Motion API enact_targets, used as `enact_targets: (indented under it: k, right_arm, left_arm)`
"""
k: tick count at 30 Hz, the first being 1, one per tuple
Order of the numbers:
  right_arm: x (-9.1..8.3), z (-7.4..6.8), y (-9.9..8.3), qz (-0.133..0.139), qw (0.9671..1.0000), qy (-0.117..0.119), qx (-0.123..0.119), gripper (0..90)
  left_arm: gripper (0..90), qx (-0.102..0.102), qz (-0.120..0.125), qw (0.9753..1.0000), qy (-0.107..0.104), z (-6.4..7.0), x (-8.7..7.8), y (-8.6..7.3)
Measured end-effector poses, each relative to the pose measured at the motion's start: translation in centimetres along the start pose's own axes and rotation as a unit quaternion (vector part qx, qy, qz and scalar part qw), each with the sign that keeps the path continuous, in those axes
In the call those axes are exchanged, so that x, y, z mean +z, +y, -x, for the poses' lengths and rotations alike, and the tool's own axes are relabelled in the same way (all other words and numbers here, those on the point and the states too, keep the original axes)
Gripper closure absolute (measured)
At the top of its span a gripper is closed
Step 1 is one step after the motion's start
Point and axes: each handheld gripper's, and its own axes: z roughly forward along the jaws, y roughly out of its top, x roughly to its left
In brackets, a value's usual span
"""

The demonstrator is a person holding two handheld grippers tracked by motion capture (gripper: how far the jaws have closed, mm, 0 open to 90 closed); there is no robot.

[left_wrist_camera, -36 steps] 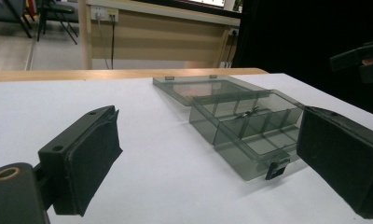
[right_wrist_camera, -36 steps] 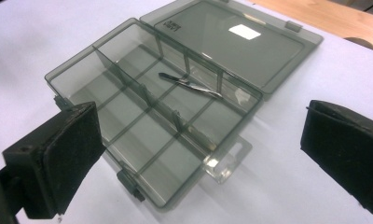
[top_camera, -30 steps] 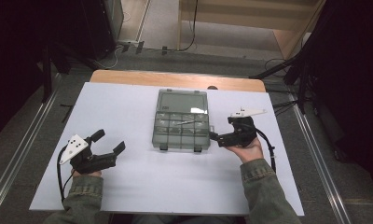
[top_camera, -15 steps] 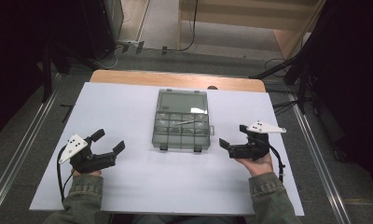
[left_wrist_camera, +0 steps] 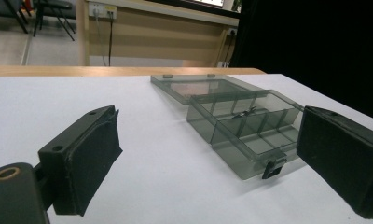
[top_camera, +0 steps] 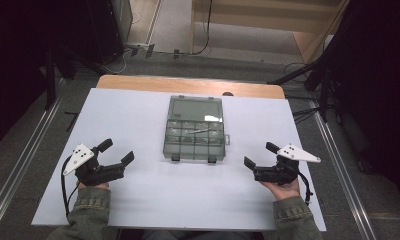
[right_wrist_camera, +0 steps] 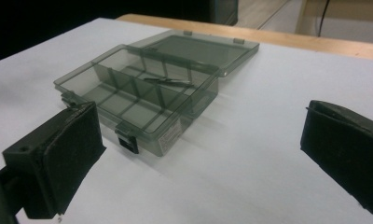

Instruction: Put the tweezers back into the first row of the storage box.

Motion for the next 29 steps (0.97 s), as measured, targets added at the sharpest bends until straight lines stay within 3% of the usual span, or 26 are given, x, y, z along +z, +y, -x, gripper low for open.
enact_targets:
  k: [5, 9, 16, 19, 29]
  right_arm:
    - [-0.9, 0.3, -1.1, 0.019, 0.9998, -0.01, 0.004, 0.0]
    - [-1.8, 0.7, -1.8, 0.044, 0.9986, -0.03, 0.004, 0.0]
    - [-2.8, 1.8, -3.2, 0.046, 0.9981, -0.034, 0.022, 0.0]
    - [-3.5, 2.2, -4.1, 0.064, 0.9967, -0.041, 0.028, 0.0]
    - [-3.7, 2.0, -4.4, 0.066, 0.9964, -0.049, 0.017, 0.0]
  left_arm:
    - [5.7, -0.002, -0.004, 1.0, -0.002, 0.0, 0.1, 0.0]
    - [5.7, -0.002, -0.004, 1.0, -0.004, 0.0, 0.2, -0.1]
    - [5.7, -0.001, -0.006, 1.0, -0.005, 0.1, 0.2, -0.1]
    - [5.8, -0.001, -0.007, 1.0, -0.005, 0.1, 0.3, -0.1]
    - [5.7, -0.003, -0.006, 1.0, -0.006, 0.1, 0.3, -0.1]
